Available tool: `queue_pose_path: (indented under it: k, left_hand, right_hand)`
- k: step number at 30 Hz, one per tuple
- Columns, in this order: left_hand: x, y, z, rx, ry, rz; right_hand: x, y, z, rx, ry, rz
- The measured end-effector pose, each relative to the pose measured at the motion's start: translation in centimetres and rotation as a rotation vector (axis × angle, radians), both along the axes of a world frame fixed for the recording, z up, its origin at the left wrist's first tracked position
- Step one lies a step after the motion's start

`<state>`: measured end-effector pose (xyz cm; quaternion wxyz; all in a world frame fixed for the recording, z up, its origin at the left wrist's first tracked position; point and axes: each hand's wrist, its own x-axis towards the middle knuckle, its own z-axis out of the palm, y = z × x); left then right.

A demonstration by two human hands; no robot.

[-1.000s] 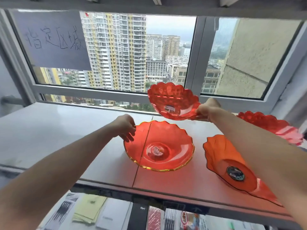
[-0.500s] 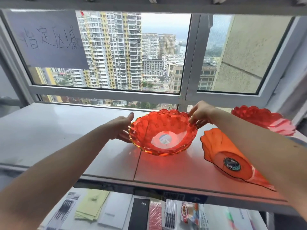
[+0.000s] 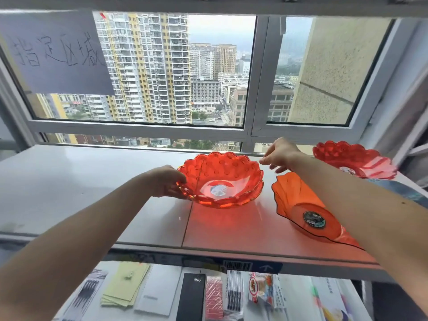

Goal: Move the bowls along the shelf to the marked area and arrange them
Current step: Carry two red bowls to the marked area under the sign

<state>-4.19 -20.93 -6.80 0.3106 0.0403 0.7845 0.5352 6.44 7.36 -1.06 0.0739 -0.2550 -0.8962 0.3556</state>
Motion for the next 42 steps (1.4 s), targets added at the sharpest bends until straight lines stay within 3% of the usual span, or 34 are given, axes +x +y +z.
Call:
queue_pose_path:
  k: [7, 19, 26, 29, 33, 36, 42]
  left_hand:
    - [-0.9, 3.4, 1.6, 0.089, 0.019, 0.087]
    - [-1.9, 18.9, 3.9, 0.219, 0.131, 0.132]
    - [-2.5, 24.8, 2.7, 0.202, 0.137, 0.178]
    - [-2.6, 26.0, 2.3, 0.195, 0.127, 0.196]
    - [-2.5, 27.6, 2.0, 0.154, 0.130, 0.186]
    - [-2.5, 28.4, 2.2, 0.138, 0.137, 0.182]
    - [-2.6, 28.4, 2.5, 0.146, 0.129, 0.192]
  right_hand:
    - [2.9, 4.7, 1.6, 0.011, 0.051, -0.136]
    - [10.0, 21.4, 2.7, 0.078, 0.050, -0.418]
    - [11.6, 28.4, 1.0, 0.283, -0.154, -0.487]
    - [11.9, 29.7, -0.1, 0.179, -0.216, -0.490]
    - [12.2, 31.1, -2.6, -0.232, -0.242, -0.459]
    - [12.0, 31.5, -3.8, -0.429, -0.175, -0.429]
    - [11.2, 32.2, -3.6, -0.505, -0.033, -0.466]
